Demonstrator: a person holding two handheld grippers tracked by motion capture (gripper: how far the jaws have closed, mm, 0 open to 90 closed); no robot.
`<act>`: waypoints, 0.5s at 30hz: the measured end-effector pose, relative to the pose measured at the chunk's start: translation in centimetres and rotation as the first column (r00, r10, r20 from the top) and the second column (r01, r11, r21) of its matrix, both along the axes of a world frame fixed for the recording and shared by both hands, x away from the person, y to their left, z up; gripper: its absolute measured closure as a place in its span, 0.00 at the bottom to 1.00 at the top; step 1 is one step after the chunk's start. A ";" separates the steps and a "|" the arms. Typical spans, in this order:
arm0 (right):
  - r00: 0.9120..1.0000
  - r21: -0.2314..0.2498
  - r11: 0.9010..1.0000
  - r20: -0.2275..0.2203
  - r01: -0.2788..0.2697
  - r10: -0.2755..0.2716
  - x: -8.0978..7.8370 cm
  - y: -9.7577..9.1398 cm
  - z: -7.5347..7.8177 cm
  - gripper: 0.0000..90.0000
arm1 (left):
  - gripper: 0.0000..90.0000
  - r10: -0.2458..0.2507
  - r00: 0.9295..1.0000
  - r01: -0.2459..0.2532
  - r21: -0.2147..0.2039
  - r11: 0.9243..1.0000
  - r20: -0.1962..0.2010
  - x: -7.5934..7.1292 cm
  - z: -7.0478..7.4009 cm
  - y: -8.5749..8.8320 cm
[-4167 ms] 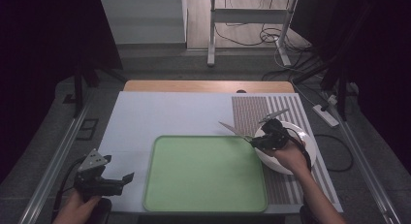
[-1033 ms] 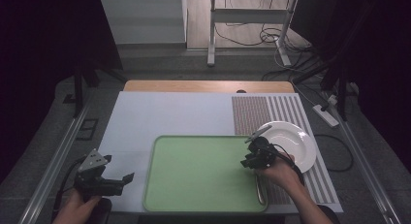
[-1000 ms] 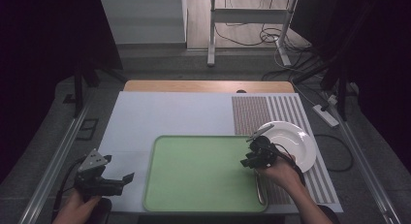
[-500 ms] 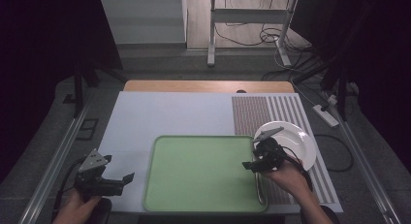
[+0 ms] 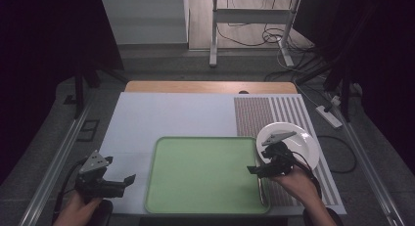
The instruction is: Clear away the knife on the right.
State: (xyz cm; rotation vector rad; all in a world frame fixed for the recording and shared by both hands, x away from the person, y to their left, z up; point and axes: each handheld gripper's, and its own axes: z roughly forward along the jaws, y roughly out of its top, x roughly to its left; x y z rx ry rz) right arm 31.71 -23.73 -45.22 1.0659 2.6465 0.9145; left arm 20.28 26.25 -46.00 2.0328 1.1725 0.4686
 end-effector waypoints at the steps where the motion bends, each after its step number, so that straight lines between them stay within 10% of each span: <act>1: 1.000 0.003 1.000 0.004 0.004 -0.004 -0.1 -0.1 0.0 0.19 | 0.01 0.000 1.000 0.000 0.000 1.000 0.000 0.0 0.0 0.0; 15: 0.998 0.002 0.998 0.005 0.055 -0.055 -0.5 -1.6 -1.0 0.03 | 0.01 -0.001 1.000 0.001 0.002 1.000 0.000 0.0 0.0 0.0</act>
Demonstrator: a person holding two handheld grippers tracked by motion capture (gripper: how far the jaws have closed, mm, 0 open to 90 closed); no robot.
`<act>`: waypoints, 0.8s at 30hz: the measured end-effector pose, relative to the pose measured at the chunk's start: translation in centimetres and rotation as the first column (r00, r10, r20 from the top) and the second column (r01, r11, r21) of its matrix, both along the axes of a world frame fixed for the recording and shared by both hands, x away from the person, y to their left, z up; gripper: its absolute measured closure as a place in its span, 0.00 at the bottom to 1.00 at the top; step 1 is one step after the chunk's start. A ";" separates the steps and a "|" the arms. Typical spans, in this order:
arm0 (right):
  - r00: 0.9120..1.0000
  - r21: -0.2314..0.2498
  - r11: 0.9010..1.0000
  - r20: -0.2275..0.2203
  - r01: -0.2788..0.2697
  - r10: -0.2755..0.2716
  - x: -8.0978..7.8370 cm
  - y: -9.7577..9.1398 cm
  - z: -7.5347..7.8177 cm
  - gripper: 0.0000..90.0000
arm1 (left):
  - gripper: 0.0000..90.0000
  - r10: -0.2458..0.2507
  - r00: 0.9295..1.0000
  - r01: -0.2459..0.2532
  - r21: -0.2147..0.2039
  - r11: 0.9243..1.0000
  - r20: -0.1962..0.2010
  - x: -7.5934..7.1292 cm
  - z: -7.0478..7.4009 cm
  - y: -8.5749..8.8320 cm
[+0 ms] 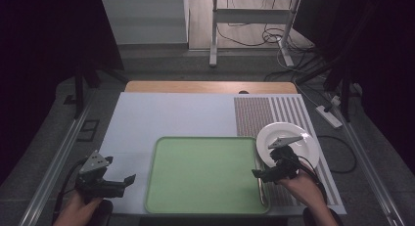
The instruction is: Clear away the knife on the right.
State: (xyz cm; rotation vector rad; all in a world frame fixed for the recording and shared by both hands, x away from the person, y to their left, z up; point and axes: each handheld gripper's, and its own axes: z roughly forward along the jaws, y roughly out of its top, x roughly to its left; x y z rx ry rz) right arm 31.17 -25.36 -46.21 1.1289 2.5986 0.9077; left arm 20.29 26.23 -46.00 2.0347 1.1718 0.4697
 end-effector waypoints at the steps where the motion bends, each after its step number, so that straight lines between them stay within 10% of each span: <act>1: 1.000 -0.006 1.000 0.003 0.005 -0.005 0.0 0.0 -0.1 0.02 | 0.01 0.000 1.000 0.000 0.001 1.000 0.001 0.0 0.0 0.0; 24: 0.998 -0.027 0.999 0.058 0.035 -0.033 -1.3 -0.8 0.1 0.00 | 0.01 0.000 1.000 0.000 0.002 1.000 0.001 0.0 0.0 0.0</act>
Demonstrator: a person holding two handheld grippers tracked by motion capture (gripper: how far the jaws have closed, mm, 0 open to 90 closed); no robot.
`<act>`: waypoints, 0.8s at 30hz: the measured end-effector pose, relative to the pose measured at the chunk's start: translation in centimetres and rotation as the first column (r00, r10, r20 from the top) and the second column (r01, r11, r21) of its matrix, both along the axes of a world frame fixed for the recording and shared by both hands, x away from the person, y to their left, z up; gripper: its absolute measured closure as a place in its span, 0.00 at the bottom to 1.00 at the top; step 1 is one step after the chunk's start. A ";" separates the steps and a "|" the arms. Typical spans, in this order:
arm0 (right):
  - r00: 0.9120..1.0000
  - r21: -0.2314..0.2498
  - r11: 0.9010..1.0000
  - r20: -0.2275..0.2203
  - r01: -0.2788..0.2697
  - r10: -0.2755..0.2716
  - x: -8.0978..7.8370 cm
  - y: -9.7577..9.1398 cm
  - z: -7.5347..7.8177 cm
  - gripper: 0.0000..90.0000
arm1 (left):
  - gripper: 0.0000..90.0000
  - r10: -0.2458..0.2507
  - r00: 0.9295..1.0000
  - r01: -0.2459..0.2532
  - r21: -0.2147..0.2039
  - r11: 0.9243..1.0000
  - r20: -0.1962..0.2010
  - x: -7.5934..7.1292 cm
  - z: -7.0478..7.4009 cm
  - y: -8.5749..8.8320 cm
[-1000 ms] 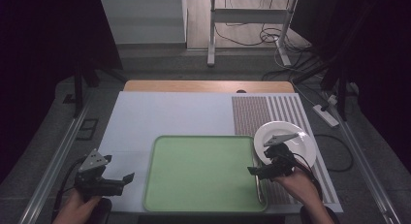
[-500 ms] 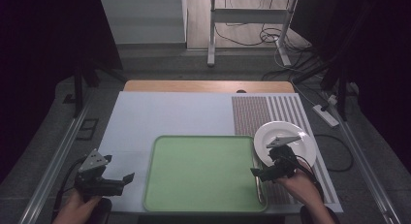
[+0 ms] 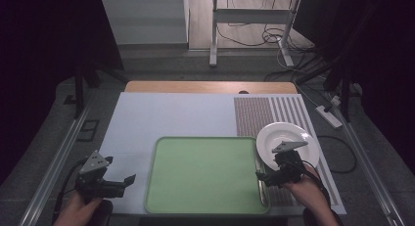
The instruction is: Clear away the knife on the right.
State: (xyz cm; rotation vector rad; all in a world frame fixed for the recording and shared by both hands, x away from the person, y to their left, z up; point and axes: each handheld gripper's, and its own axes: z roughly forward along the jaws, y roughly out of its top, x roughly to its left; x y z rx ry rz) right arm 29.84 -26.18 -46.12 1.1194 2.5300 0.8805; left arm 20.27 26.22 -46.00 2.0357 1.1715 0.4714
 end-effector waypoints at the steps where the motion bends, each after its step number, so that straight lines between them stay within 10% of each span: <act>1: 1.000 0.003 1.000 0.000 0.002 -0.002 -0.1 -0.1 0.0 0.00 | 0.01 0.000 1.000 0.000 0.000 1.000 0.000 0.0 0.0 0.0; 24: 0.995 0.044 0.995 0.028 0.090 -0.091 -1.9 -2.7 0.8 0.00 | 0.01 0.002 1.000 -0.002 -0.001 1.000 -0.001 0.0 0.0 0.0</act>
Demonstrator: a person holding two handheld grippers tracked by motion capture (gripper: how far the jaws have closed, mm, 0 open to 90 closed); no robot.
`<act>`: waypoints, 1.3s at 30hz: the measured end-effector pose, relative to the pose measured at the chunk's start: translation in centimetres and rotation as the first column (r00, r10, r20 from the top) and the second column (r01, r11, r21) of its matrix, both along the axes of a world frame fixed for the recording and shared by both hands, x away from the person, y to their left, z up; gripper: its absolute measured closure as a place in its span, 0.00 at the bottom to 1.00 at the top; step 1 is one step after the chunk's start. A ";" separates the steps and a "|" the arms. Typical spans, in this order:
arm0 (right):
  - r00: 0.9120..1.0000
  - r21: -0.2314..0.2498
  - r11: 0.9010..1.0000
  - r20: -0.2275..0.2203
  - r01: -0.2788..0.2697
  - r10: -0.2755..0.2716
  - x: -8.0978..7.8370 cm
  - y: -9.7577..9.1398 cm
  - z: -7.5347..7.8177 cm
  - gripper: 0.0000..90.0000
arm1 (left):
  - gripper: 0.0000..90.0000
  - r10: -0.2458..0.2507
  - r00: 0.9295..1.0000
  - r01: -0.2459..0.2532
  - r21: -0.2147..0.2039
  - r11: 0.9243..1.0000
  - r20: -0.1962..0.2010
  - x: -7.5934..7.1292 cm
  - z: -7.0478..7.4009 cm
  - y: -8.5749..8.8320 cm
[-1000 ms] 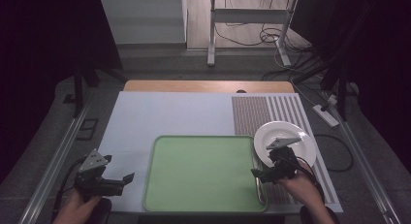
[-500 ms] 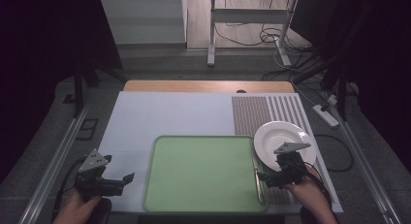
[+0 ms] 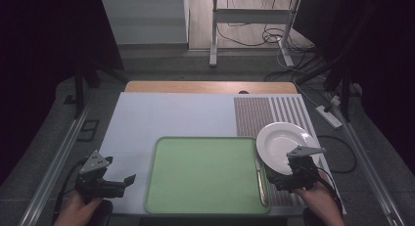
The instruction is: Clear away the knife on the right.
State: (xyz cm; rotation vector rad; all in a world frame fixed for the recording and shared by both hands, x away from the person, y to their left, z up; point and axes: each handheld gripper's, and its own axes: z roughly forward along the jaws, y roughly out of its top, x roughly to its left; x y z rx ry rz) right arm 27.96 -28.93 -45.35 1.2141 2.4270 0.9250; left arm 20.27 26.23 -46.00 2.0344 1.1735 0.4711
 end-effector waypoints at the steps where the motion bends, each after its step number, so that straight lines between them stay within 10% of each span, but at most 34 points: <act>1: 1.000 0.004 1.000 0.003 0.001 -0.001 0.0 -0.1 0.0 0.00 | 0.01 0.001 1.000 -0.001 0.001 1.000 0.000 0.0 0.0 0.0; 39: 0.992 0.035 0.993 0.052 0.110 -0.112 -3.1 -3.5 1.4 0.00 | 0.01 0.004 1.000 -0.004 0.011 1.000 -0.002 0.0 0.0 -0.2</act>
